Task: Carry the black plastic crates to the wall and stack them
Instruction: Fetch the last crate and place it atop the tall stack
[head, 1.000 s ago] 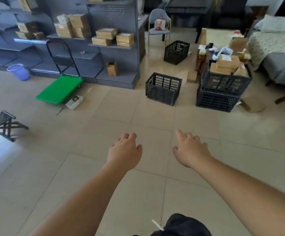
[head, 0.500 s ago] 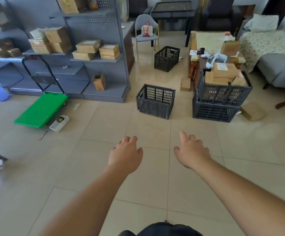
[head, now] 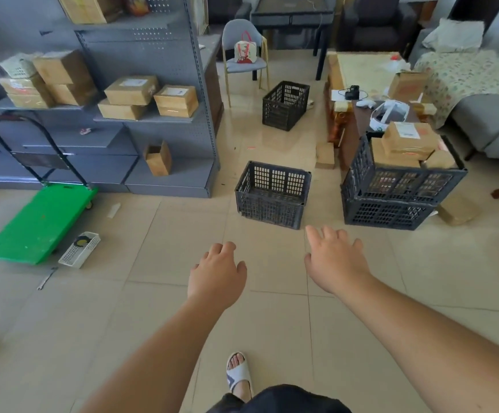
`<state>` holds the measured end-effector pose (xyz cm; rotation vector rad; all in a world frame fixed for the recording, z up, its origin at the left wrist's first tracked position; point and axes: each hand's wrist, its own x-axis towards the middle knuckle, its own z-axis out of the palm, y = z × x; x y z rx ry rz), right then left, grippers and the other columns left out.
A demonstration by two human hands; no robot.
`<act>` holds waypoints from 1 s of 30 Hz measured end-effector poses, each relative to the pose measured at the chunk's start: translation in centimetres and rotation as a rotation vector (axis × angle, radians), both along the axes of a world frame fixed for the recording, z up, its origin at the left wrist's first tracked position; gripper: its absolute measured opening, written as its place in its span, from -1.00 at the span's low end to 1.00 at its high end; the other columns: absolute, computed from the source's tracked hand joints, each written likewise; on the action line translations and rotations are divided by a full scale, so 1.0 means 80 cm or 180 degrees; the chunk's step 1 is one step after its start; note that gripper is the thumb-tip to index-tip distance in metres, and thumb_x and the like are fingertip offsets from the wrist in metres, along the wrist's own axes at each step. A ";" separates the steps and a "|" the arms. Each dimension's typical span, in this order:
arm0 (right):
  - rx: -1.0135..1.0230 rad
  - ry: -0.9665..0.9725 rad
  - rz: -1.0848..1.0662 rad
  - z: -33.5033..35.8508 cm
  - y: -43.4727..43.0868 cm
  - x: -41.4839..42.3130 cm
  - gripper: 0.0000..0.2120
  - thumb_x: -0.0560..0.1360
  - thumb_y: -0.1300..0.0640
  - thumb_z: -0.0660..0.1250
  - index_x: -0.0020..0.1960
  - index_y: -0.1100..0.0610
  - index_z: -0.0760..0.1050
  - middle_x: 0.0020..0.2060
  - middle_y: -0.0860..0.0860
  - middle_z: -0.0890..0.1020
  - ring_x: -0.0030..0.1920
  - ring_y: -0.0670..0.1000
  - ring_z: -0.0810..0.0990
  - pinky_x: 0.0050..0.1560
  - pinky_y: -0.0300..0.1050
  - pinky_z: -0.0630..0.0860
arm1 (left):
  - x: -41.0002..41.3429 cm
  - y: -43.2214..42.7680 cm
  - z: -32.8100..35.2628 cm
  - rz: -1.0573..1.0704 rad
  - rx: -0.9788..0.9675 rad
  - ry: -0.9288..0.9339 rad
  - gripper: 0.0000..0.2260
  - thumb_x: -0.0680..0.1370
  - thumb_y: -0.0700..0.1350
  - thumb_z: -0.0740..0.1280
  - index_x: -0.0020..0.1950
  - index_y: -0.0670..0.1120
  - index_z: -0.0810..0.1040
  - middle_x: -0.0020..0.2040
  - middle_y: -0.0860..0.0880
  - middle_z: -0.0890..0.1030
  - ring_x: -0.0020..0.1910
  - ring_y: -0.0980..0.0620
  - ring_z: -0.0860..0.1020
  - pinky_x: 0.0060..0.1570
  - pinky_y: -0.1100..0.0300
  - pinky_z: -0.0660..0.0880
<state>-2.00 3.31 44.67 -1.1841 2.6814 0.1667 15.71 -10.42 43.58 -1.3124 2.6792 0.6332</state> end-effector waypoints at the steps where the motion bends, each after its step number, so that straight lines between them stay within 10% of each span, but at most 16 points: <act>1: 0.0045 0.0012 -0.0085 0.000 -0.020 -0.008 -0.50 0.64 -0.03 0.08 0.55 0.00 0.11 0.41 0.09 0.40 0.33 0.19 0.37 0.25 0.25 0.37 | -0.009 -0.025 0.001 -0.0051 0.0017 -0.0015 -0.58 0.67 0.09 0.14 0.52 0.02 0.32 0.44 -0.02 0.43 0.38 -0.12 0.44 0.29 -0.07 0.42; 30: 0.0153 -0.0658 -0.1004 -0.071 -0.371 -0.454 -0.67 0.64 -0.09 0.10 0.35 -0.01 0.25 0.28 0.10 0.47 0.30 0.18 0.43 0.13 0.15 0.40 | -0.466 -0.418 -0.027 -0.0437 0.0137 -0.0584 -0.59 0.67 0.07 0.13 0.51 0.00 0.34 0.43 -0.05 0.43 0.37 -0.12 0.43 0.30 -0.10 0.41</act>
